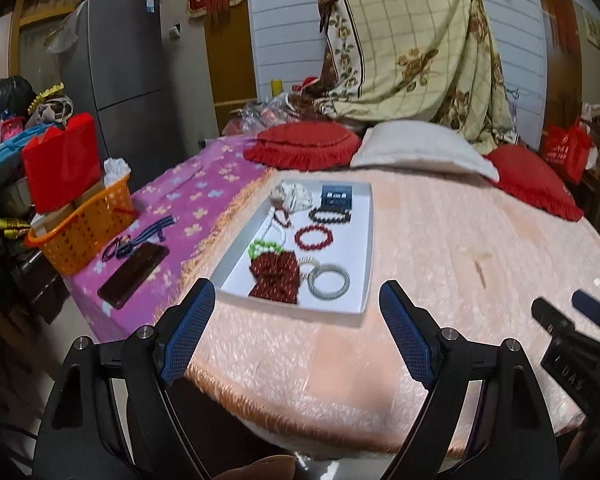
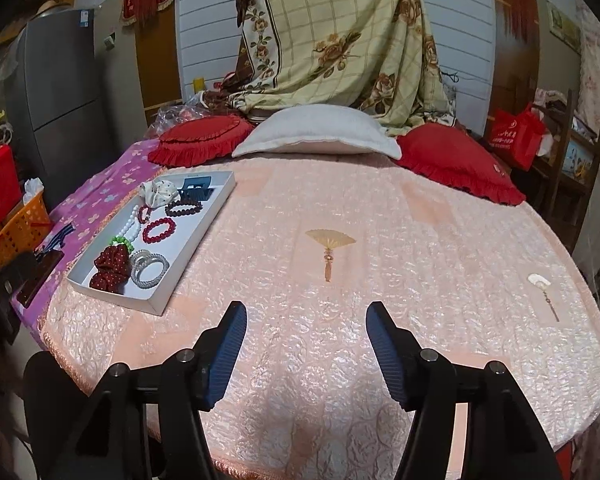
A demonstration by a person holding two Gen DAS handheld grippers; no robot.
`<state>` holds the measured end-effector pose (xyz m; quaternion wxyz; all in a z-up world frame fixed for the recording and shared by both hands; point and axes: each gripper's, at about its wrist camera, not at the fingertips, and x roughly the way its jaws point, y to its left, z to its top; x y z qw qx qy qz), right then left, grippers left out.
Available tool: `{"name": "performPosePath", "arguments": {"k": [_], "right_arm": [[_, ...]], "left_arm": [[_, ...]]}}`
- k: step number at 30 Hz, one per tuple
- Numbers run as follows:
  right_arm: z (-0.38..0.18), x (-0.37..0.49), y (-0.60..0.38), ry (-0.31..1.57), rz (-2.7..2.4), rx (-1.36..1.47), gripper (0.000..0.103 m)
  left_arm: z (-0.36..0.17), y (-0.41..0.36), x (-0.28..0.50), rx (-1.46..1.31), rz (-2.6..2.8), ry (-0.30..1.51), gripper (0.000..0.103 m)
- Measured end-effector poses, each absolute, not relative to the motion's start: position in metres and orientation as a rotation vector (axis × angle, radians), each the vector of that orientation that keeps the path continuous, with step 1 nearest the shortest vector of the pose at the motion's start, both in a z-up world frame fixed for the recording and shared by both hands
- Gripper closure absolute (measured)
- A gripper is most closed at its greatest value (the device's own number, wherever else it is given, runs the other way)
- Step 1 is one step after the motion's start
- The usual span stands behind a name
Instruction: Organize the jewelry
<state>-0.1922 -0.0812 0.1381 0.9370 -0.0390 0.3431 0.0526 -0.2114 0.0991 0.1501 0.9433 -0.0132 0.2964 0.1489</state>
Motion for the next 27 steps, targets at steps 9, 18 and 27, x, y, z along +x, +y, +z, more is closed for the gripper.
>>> {"name": "performPosePath", "arguments": {"k": [9,18,27], "right_arm": [[0.13,-0.194,-0.063,0.724,0.099,-0.123,0.04],[0.121,-0.197,-0.047,0.736,0.106,-0.172,0.035],[0.114,-0.193,-0.041,0.755,0.099,-0.189,0.034]], "left_arm": [[0.132,0.109,-0.212,-0.074,0.268,0.673,0.019],[0.123,0.115,-0.212,-0.09,0.253,0.713,0.019],[0.116,0.119,-0.207,-0.093,0.22,0.756,0.019]]}}
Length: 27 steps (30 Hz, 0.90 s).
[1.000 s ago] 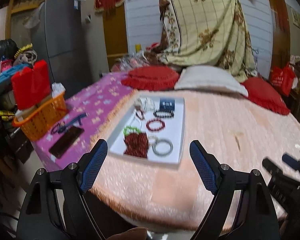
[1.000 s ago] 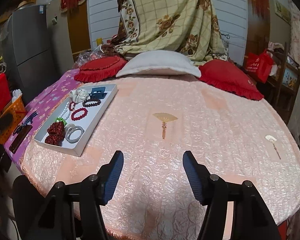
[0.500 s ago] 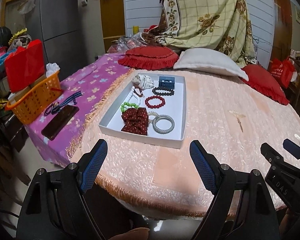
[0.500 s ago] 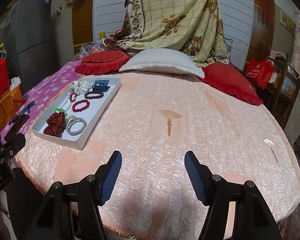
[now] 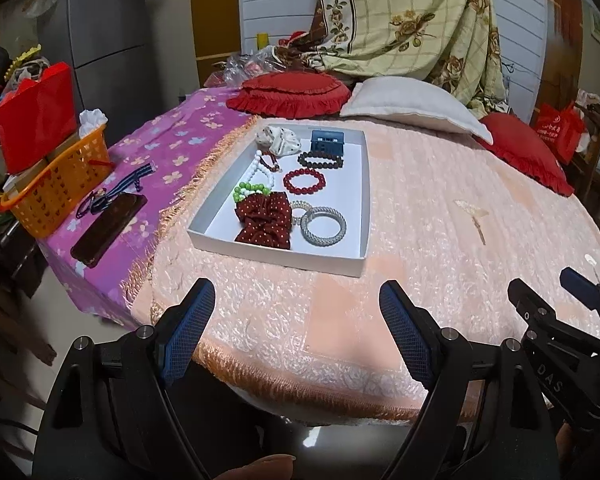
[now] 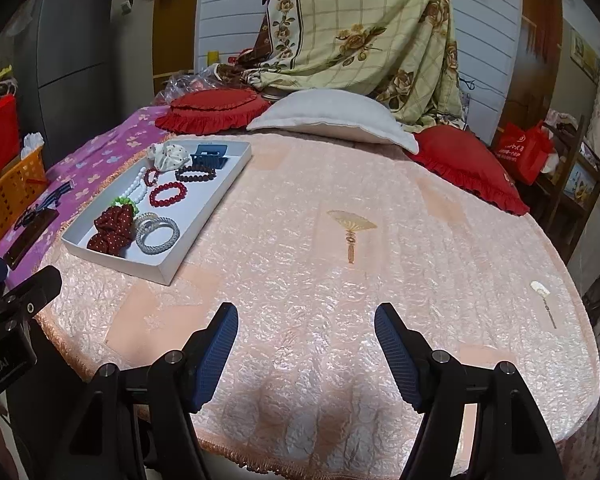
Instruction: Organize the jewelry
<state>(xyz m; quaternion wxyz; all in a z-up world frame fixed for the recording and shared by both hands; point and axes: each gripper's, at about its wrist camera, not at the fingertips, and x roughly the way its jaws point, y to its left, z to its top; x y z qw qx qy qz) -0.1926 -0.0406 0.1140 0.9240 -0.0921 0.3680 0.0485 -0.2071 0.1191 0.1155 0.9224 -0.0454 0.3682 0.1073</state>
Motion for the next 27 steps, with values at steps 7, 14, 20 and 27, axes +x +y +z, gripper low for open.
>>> {"name": "performPosePath", "arguments": {"k": [7,14,20,27], "right_arm": [[0.108,-0.19,-0.038,0.771,0.09,-0.209,0.034],[0.103,-0.189,-0.034,0.784,0.087,-0.227,0.034],[0.101,-0.188,-0.034,0.79,0.081,-0.23,0.034],[0.099,-0.187,-0.035,0.797,0.077,-0.229,0.034]], "left_arm": [[0.107,0.122,-0.205,-0.098,0.204,0.783,0.019],[0.101,0.122,-0.204,-0.107,0.187,0.806,0.019],[0.099,0.125,-0.204,-0.121,0.188,0.813,0.019],[0.097,0.125,-0.204,-0.126,0.182,0.822,0.019]]}}
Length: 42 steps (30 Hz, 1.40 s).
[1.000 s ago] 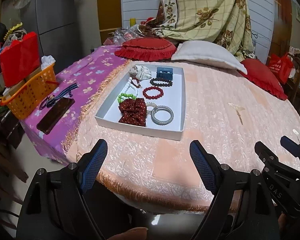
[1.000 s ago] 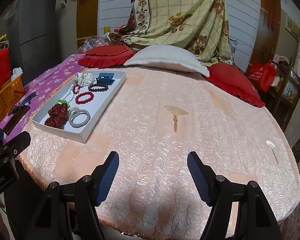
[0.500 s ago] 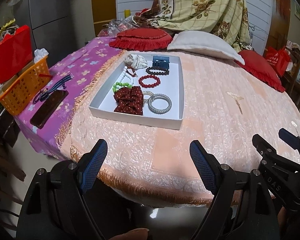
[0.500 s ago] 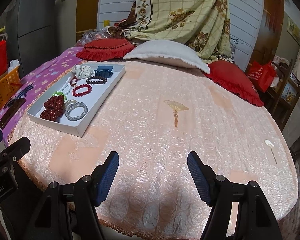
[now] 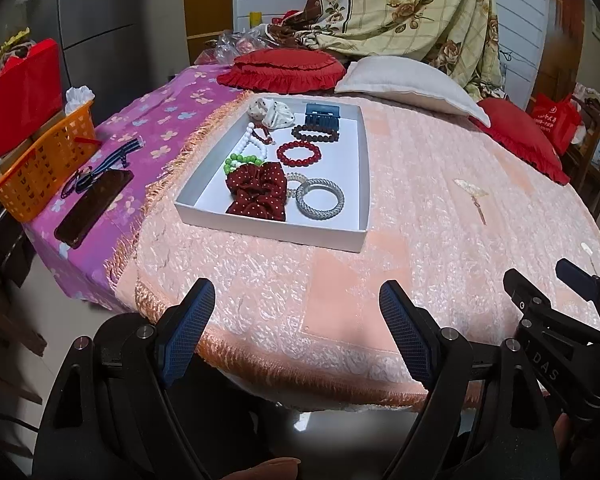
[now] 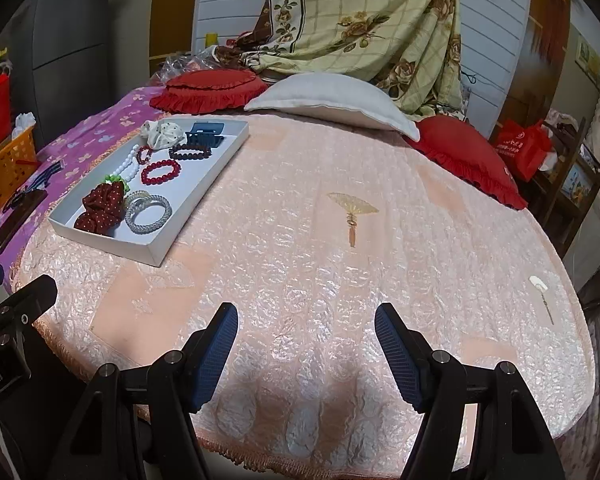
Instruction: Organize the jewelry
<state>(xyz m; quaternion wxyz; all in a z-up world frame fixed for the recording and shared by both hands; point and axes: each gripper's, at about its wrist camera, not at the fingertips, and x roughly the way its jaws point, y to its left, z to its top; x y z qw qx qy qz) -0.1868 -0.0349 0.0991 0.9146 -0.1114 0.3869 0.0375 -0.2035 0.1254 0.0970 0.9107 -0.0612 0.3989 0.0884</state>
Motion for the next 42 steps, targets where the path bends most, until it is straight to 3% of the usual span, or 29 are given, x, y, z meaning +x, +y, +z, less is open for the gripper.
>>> {"name": "performPosePath", "arguments": {"k": [42], "right_arm": [[0.101,-0.174,0.011,0.851,0.131,-0.189,0.034]], "left_arm": [[0.089,0.164,-0.209,-0.156,0.216,0.827,0.019]]}}
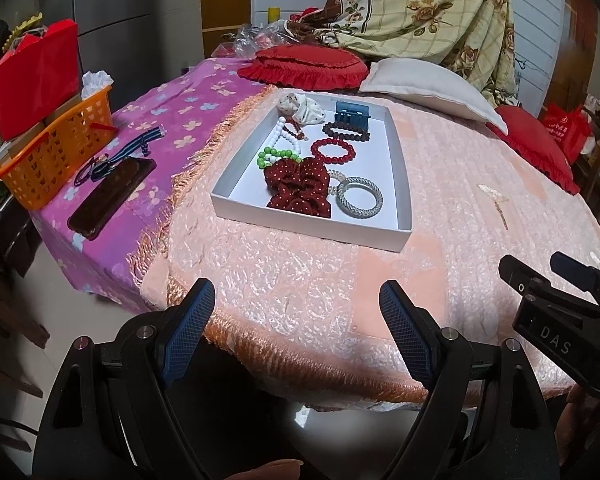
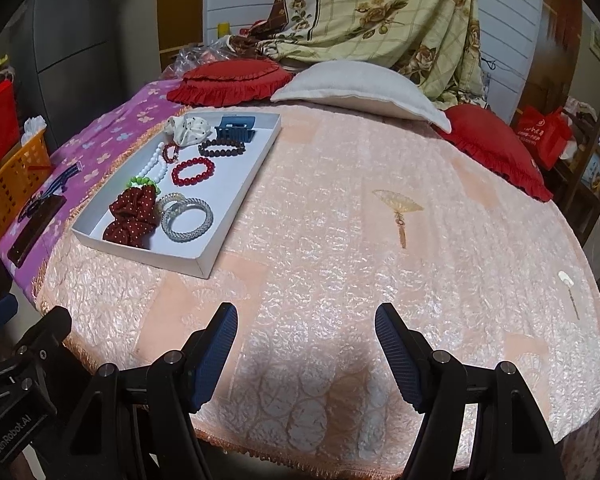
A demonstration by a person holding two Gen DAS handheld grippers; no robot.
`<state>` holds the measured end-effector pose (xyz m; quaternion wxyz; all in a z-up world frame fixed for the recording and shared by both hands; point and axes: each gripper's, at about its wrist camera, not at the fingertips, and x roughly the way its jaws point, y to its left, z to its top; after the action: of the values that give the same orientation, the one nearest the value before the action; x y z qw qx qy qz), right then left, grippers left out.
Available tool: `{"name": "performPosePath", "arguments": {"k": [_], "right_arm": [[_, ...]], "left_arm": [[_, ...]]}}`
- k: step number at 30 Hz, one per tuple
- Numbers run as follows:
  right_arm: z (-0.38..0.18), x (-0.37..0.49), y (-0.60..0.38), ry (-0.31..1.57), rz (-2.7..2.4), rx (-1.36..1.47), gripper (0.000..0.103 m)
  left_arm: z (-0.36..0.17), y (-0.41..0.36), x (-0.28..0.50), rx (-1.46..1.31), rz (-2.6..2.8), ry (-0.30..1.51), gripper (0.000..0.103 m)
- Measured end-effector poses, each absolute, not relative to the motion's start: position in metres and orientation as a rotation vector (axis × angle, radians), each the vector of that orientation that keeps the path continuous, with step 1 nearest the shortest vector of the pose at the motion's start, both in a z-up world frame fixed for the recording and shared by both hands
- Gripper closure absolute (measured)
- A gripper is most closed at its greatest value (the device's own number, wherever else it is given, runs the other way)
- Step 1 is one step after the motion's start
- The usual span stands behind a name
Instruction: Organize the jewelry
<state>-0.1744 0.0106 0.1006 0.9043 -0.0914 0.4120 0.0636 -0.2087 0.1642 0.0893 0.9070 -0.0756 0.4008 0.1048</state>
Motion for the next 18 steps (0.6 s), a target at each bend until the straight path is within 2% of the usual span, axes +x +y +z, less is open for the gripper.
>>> {"name": "performPosePath", "arguments": {"k": [18], "right_arm": [[0.1002,-0.1812,0.0184,0.828,0.145,-0.219,0.034]], "left_arm": [[0.0869,0.1678,-0.21,-0.161,0.222,0.836,0.019]]}}
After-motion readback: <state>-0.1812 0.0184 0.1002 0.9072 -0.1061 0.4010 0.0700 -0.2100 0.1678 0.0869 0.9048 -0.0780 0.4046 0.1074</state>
